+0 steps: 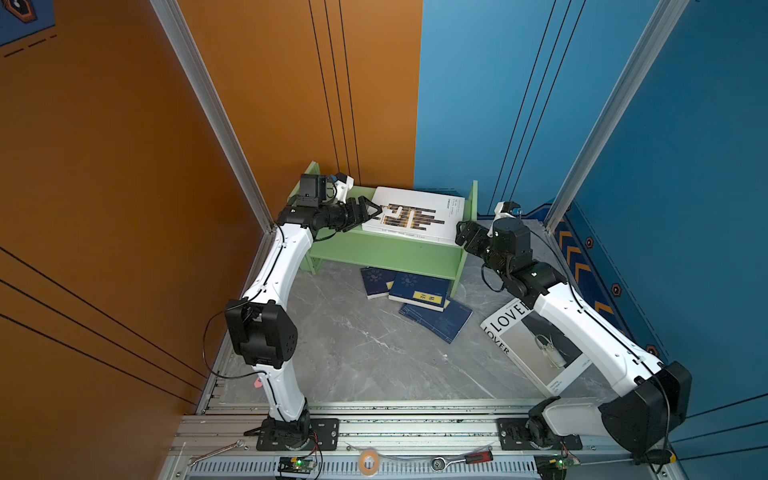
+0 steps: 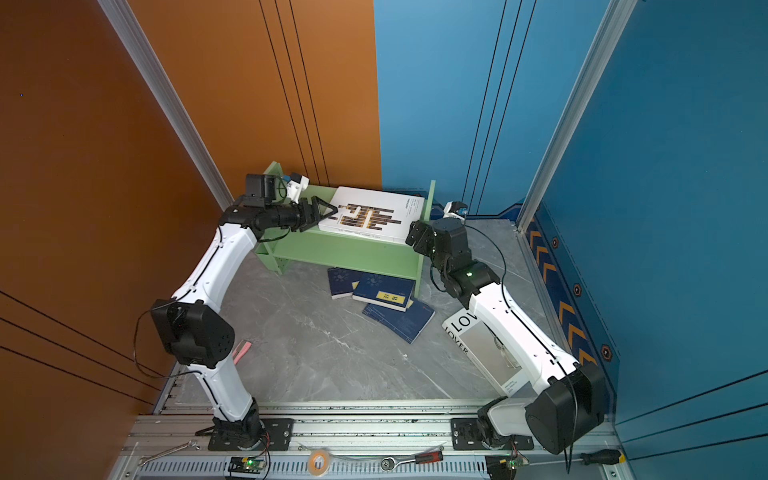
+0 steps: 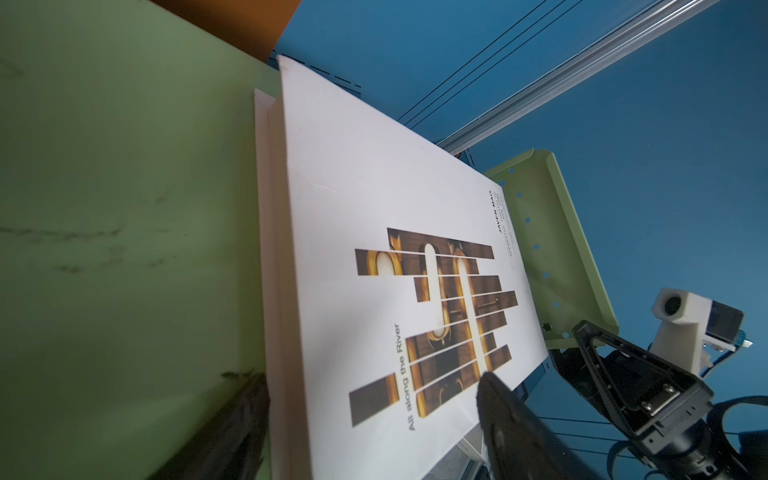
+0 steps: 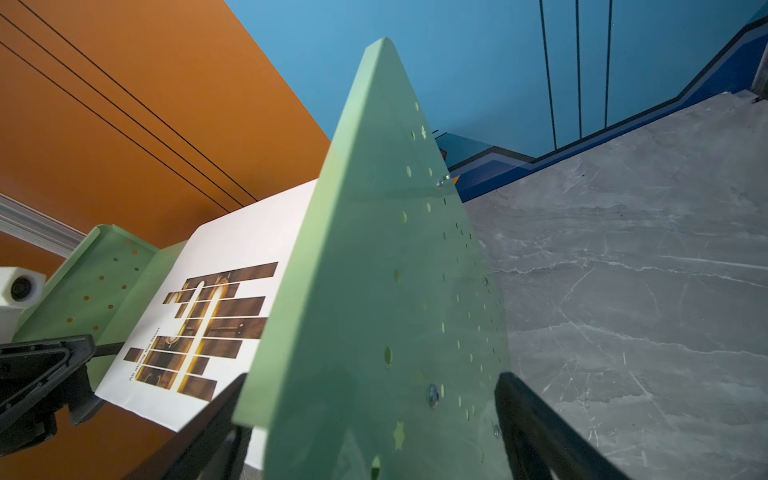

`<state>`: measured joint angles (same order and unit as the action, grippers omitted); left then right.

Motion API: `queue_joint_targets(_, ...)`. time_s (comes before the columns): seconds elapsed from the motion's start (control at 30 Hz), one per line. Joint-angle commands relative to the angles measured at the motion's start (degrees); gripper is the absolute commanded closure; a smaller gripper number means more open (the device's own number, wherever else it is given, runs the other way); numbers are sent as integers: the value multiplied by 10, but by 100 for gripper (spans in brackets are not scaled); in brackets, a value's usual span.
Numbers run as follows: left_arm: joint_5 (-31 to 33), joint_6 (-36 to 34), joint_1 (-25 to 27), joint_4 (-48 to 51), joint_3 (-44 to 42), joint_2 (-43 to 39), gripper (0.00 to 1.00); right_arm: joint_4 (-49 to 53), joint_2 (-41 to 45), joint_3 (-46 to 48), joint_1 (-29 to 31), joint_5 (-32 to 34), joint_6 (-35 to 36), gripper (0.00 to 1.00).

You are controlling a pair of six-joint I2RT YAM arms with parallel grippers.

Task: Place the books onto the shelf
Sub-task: 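Hold the portfolio flat on the shelf top with both grippers, adjusting its position, then open both grippers and draw them back from the white portfolio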

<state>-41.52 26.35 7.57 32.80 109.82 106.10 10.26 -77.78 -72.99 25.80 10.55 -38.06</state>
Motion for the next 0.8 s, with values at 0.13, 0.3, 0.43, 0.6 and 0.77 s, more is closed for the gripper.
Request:
queue_joint_targets(0.13,2,-17,2,20,-1,5,20,-2,-28,-25,4,3,4,10)
queue_joint_targets(0.3,-7,-22,12,20,-2,-2,20,5,-37,-32,10,1,1,11)
queue_joint_targets(0.43,-10,-29,22,20,-5,-8,20,8,-37,-34,12,1,3,11)
queue_joint_targets(0.6,-17,-31,30,20,-8,-11,20,6,-37,-34,14,-2,3,11)
queue_joint_targets(0.77,8,-31,25,20,-18,-25,19,17,-32,-33,14,1,7,11)
